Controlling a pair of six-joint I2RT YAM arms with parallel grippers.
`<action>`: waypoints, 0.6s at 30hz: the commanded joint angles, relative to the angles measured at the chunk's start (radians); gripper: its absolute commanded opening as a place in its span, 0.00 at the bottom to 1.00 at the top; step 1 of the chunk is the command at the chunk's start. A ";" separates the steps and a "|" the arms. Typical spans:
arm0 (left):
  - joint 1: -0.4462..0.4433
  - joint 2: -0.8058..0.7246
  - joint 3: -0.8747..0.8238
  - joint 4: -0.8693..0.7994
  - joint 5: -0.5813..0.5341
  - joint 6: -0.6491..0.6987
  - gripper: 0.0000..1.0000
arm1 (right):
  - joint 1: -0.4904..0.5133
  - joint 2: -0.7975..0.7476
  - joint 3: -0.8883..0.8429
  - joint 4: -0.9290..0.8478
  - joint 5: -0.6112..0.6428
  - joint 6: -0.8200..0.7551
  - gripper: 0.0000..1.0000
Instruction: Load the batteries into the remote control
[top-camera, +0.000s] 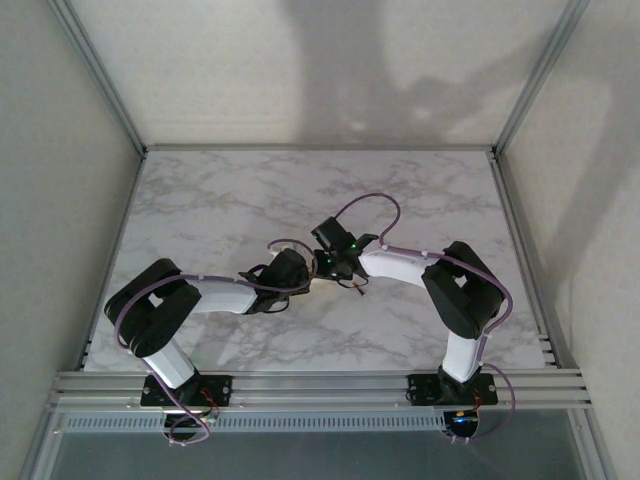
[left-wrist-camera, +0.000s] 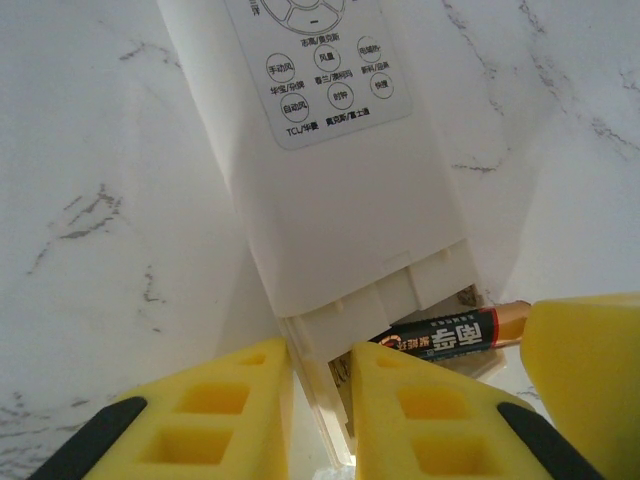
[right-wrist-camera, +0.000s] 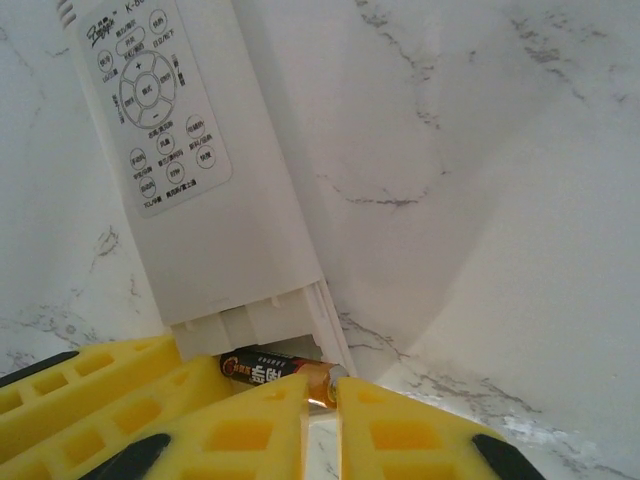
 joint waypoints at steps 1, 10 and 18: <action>-0.006 0.044 -0.002 -0.022 0.012 0.006 0.21 | 0.000 0.026 0.007 0.064 -0.077 -0.010 0.16; -0.007 0.043 -0.003 -0.018 0.014 0.009 0.21 | 0.001 0.079 0.008 0.133 -0.173 0.027 0.15; -0.007 0.045 -0.004 -0.012 0.017 0.009 0.21 | 0.011 0.105 0.005 0.159 -0.209 0.047 0.15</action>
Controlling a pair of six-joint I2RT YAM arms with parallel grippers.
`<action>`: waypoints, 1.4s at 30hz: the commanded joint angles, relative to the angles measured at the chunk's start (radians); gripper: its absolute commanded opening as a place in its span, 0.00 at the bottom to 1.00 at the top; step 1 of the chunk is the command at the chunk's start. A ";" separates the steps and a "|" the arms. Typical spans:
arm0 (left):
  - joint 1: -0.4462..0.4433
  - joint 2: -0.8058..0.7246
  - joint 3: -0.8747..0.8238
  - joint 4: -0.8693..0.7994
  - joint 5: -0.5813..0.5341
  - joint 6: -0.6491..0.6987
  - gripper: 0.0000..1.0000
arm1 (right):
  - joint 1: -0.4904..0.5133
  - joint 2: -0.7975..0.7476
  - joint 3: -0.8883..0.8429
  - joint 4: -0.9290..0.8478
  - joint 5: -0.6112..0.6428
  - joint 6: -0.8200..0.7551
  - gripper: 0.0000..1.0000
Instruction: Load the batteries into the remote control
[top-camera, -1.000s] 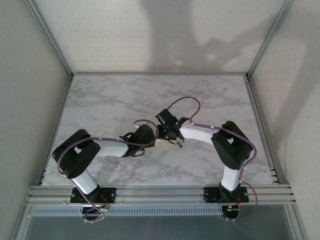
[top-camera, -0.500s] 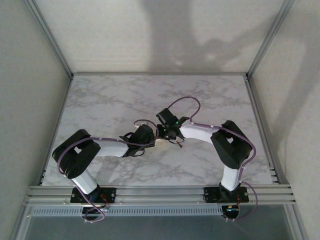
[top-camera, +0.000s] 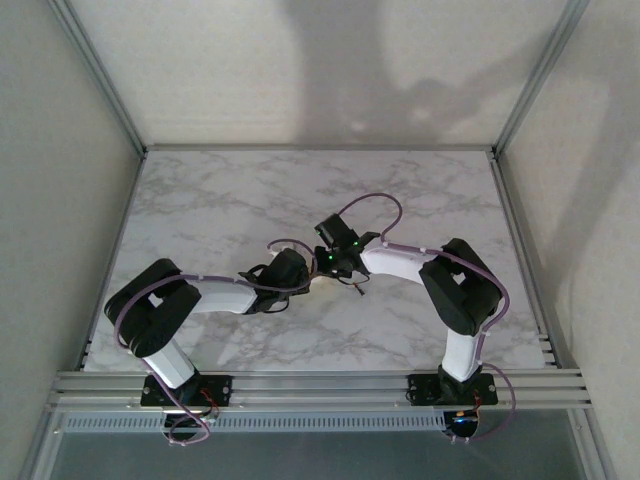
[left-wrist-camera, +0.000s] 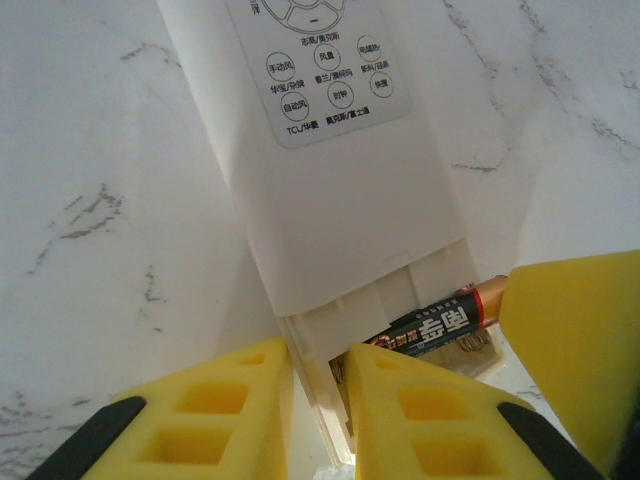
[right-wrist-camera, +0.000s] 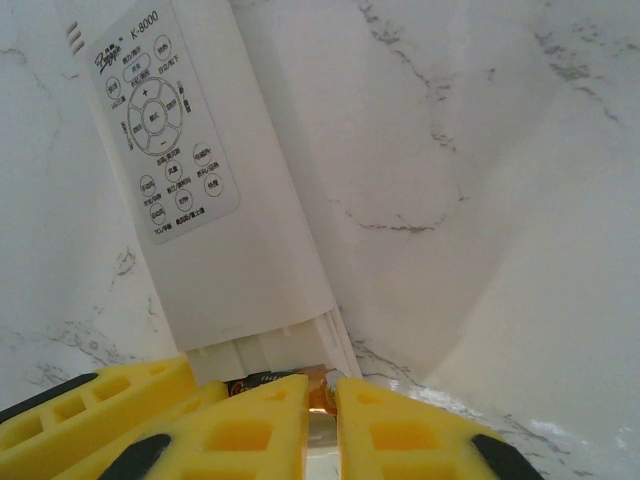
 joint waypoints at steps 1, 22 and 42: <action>-0.007 0.045 -0.002 -0.012 0.016 0.009 0.21 | 0.041 0.085 0.007 0.115 -0.143 0.030 0.15; -0.008 0.019 -0.016 0.011 0.010 0.001 0.21 | 0.060 0.139 -0.040 0.279 -0.306 0.173 0.15; -0.008 -0.010 -0.049 0.025 -0.033 -0.039 0.19 | 0.062 0.106 -0.120 0.267 -0.285 0.195 0.15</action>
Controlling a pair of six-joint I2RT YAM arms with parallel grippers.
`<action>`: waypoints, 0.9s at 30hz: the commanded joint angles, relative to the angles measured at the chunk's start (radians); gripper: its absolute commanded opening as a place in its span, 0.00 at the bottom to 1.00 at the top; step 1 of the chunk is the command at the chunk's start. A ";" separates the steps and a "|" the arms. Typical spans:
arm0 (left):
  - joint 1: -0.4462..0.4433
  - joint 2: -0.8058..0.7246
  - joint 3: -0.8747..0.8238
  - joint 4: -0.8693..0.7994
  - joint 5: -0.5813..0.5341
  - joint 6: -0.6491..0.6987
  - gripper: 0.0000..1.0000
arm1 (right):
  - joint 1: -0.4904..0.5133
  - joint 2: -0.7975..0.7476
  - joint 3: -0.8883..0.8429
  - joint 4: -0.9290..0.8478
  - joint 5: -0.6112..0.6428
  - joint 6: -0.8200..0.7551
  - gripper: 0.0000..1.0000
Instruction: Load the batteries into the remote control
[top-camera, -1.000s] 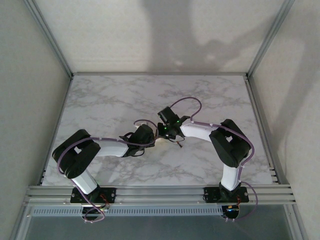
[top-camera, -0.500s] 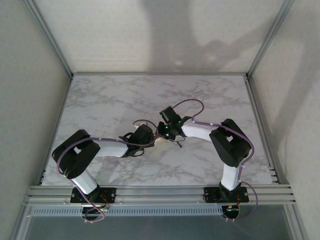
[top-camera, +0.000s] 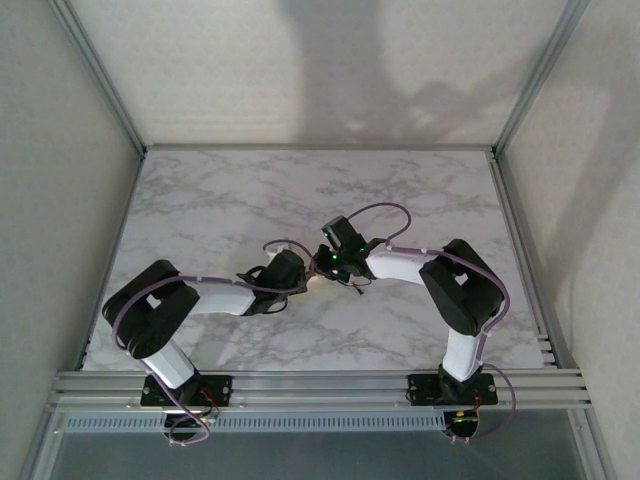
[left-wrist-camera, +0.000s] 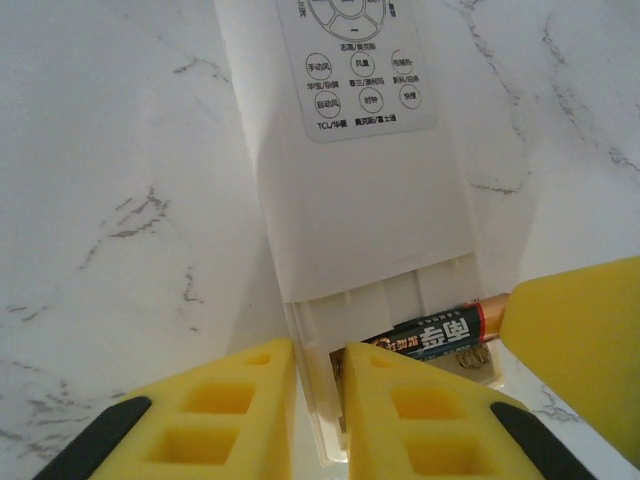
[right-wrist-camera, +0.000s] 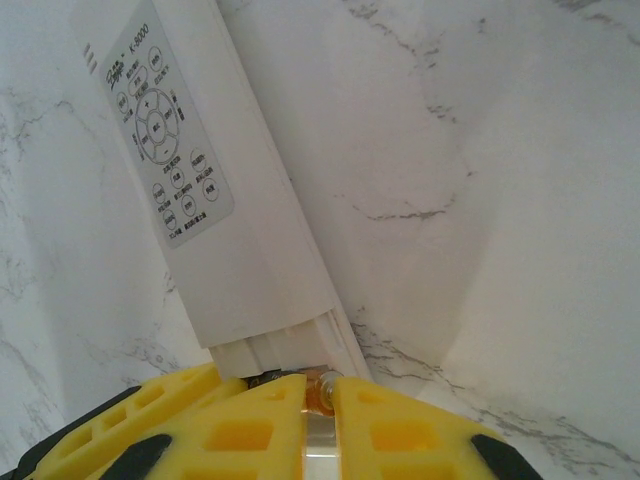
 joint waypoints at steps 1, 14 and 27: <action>-0.009 -0.001 -0.028 0.019 0.028 0.007 0.20 | 0.085 0.115 -0.013 0.066 -0.175 -0.008 0.15; -0.015 -0.002 -0.021 0.031 0.059 0.032 0.20 | 0.106 0.126 0.074 -0.047 -0.146 -0.076 0.16; -0.015 -0.013 -0.025 -0.001 0.037 0.036 0.19 | 0.082 0.017 0.176 -0.341 0.183 -0.289 0.24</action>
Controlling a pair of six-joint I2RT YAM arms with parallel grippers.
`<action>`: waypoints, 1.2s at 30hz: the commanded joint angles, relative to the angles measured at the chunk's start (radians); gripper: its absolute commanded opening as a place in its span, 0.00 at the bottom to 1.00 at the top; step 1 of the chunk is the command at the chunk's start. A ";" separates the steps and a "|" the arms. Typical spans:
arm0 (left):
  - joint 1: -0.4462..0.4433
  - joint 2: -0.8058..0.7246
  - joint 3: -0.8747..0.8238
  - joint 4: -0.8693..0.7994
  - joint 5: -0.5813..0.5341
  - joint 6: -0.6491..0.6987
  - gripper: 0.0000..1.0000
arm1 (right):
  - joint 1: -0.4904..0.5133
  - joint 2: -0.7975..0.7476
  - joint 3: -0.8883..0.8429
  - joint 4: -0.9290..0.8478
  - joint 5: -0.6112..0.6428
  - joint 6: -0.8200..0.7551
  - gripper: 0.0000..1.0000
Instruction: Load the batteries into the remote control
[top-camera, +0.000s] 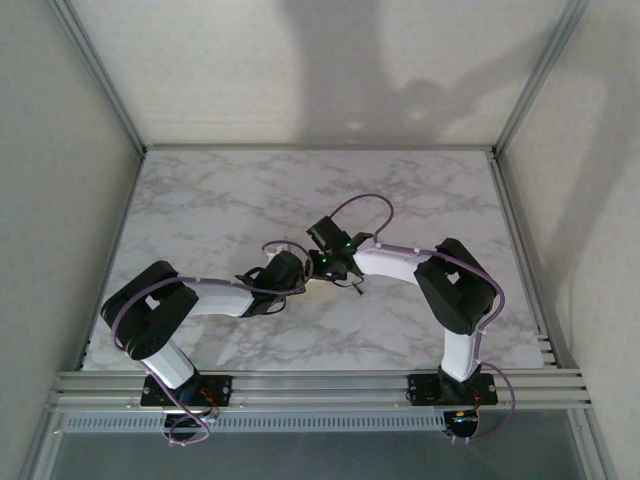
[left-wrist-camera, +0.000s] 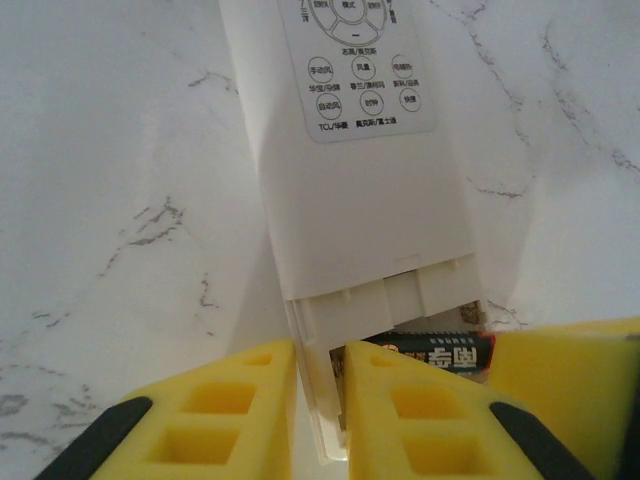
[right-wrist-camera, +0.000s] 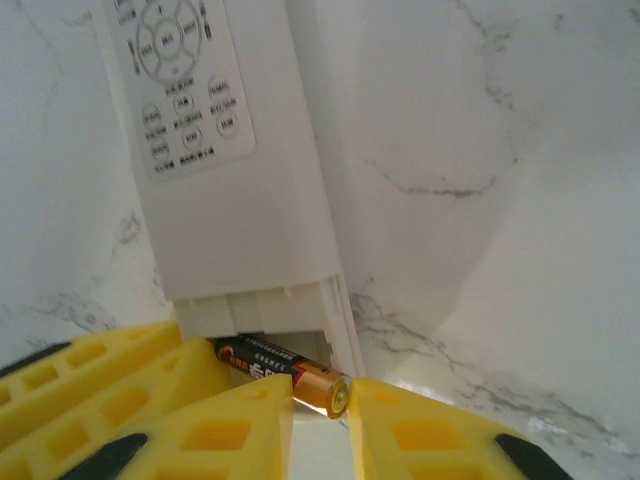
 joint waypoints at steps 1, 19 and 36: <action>-0.016 -0.004 -0.009 -0.023 0.049 0.013 0.19 | 0.014 -0.014 0.037 -0.091 0.051 -0.071 0.25; -0.015 -0.008 -0.009 -0.022 0.055 0.018 0.19 | 0.003 0.032 0.089 -0.097 0.051 -0.079 0.24; -0.016 -0.010 -0.008 -0.014 0.063 0.011 0.22 | 0.005 0.027 0.042 -0.034 0.010 -0.019 0.23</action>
